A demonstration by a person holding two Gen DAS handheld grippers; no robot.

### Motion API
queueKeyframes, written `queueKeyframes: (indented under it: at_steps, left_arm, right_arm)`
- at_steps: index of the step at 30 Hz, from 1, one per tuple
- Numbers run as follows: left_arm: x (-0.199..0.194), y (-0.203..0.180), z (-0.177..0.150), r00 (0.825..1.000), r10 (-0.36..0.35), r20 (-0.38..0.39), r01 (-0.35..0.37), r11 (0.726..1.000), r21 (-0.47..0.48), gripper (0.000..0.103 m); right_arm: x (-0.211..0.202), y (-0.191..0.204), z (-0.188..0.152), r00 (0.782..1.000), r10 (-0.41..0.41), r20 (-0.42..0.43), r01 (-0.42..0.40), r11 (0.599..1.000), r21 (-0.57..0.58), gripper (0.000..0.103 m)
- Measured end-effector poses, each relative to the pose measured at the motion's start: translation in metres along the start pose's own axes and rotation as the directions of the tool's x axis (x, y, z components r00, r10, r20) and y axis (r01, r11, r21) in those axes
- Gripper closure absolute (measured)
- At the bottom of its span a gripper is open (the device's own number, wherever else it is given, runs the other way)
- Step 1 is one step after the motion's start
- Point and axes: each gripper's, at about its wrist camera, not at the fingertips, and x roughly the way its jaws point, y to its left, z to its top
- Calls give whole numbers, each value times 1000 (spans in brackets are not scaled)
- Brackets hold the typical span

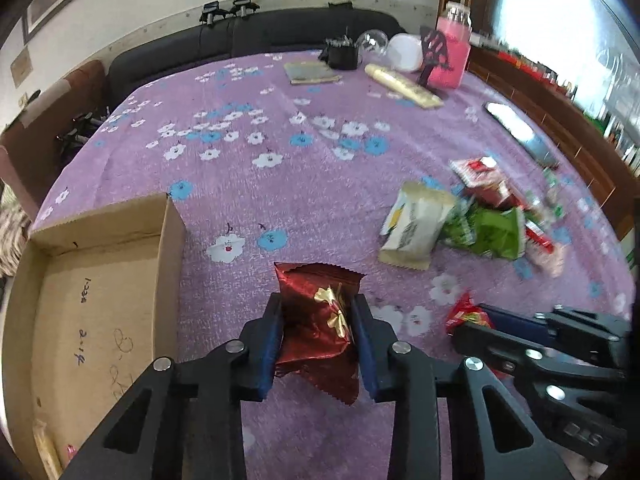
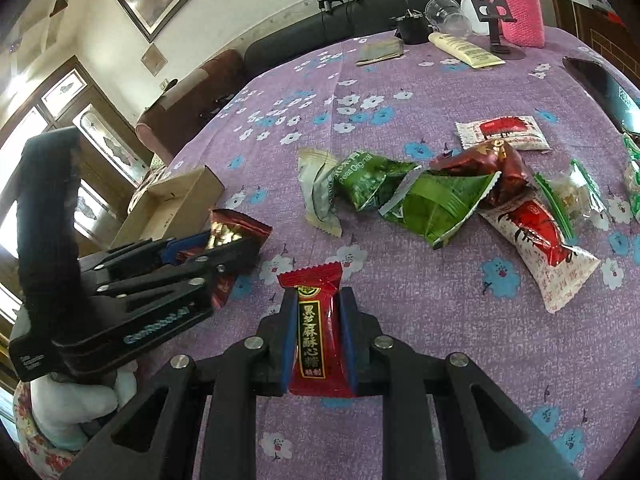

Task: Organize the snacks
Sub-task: 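Grasp a red foil candy with the left tool while the right tool grasps a red candy bar, then carry both candies over the box and open both tools to drop them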

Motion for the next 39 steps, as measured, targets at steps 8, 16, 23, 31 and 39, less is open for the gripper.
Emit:
queueKeyframes:
  at_steps: [8,16,23,31,39]
  left_arm:
    - [-59,26,-23,990,-87,108,100,988,-122,68]
    - [-111,112,-60,986,27,165,19,963,-270,68]
    - [-117,187,-77,981,123,147,-59,922,-382,68]
    - [-90,226,-81,989,126,82,-78,898,-433,68]
    - [-93,243,-87,992,59,114,3,876,-482,64]
  right_arm:
    - [-10,1,0,999,-1,54,1,1000,1,84]
    - [-23,21,6,996,40,76,-40,999,-7,84]
    - [-14,115,22,993,120,5,-118,981,-154,84]
    - [57,210,16,977,130,-168,-170,953,-252,84]
    - [117,255,9,966,66,-251,-139,948,-286,83]
